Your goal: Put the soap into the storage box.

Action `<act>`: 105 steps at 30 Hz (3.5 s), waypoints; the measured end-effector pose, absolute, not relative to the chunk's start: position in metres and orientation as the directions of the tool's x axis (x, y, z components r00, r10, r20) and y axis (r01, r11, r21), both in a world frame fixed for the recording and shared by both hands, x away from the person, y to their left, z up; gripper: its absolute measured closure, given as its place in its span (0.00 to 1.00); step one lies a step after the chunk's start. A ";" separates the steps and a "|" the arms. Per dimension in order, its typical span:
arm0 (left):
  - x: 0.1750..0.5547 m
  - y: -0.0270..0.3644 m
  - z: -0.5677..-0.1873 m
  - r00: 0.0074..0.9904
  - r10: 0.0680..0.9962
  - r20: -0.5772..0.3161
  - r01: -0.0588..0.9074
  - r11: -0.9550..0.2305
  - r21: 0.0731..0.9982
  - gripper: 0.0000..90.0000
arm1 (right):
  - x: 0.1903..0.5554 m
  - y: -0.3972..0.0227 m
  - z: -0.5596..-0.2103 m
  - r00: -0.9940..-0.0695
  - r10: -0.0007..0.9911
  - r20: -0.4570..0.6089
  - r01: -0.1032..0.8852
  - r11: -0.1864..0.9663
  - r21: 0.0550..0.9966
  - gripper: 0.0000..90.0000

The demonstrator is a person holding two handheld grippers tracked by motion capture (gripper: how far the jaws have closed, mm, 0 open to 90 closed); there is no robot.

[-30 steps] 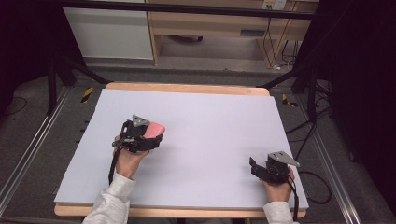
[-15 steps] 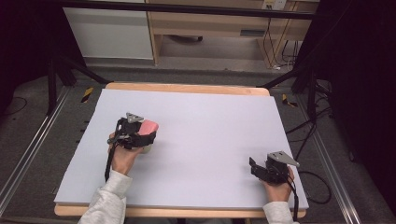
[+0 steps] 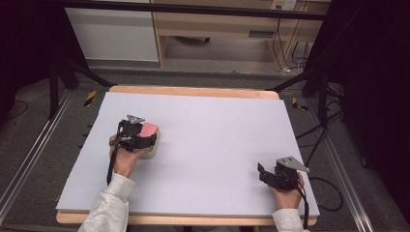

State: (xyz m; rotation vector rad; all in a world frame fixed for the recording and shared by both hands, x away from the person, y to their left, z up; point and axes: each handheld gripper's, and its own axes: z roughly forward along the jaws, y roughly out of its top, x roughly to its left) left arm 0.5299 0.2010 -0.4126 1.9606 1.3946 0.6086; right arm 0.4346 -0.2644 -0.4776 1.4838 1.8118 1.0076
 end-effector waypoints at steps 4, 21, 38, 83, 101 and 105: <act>0.533 0.205 -0.417 0.314 0.949 -0.010 0.650 -0.207 0.731 0.41 | 0.435 -0.264 -0.478 -0.211 0.977 0.020 0.536 0.099 0.838 0.28; 0.543 0.206 -0.434 0.277 0.961 -0.017 0.668 -0.179 0.722 0.41 | 0.435 -0.263 -0.478 -0.214 0.977 0.020 0.539 0.101 0.836 0.28; 0.544 0.211 -0.444 0.255 0.967 -0.015 0.686 -0.170 0.707 0.41 | 0.436 -0.263 -0.478 -0.215 0.976 0.019 0.540 0.103 0.835 0.28; 0.537 0.215 -0.435 0.256 0.966 -0.020 0.658 -0.159 0.736 0.34 | 0.436 -0.262 -0.478 -0.213 0.977 0.024 0.541 0.097 0.835 0.26; 0.503 0.223 -0.420 0.370 0.927 -0.064 0.595 -0.183 0.783 0.32 | 0.435 -0.267 -0.478 -0.201 0.979 0.032 0.541 0.084 0.837 0.25; 0.494 0.233 -0.423 0.371 0.927 -0.055 0.590 -0.189 0.785 0.32 | 0.435 -0.268 -0.479 -0.202 0.979 0.030 0.545 0.087 0.834 0.24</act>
